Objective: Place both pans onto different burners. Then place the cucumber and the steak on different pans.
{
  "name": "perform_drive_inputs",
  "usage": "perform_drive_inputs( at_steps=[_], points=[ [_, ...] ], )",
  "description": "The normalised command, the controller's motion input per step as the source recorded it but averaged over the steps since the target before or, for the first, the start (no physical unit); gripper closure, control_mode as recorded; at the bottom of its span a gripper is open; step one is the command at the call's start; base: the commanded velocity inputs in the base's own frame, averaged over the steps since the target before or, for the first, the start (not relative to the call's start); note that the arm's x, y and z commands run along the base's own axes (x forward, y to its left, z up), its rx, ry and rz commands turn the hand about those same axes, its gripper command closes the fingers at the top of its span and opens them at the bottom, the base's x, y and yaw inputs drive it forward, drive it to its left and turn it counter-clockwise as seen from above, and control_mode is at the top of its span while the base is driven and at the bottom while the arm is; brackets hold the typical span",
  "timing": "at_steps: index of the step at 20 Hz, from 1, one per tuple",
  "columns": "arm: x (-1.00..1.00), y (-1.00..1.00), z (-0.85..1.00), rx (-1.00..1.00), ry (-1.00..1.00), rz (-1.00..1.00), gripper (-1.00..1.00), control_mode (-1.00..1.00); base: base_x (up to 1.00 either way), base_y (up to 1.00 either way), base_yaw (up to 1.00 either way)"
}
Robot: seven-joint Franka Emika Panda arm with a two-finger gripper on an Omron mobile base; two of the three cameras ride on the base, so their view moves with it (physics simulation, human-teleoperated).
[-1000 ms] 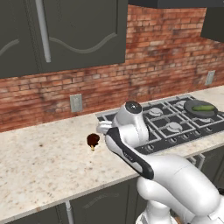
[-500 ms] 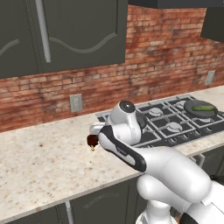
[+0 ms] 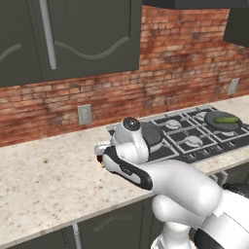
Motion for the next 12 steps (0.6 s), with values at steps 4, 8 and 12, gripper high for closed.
perform_drive_inputs(
  at_steps=[4, 8, 12],
  points=[
    [0.42, 0.11, -0.12, -0.01, 0.00, 0.00, -1.00, -1.00, 0.00, 0.00, 0.00],
    [0.36, 0.11, -0.13, 0.00, 0.00, 0.00, -1.00, -1.00, 0.00, 0.00, 0.00],
    [0.22, 0.16, -0.22, -0.03, 0.00, 0.00, -1.00, -1.00, 0.00, 0.00, 0.00]
  ],
)
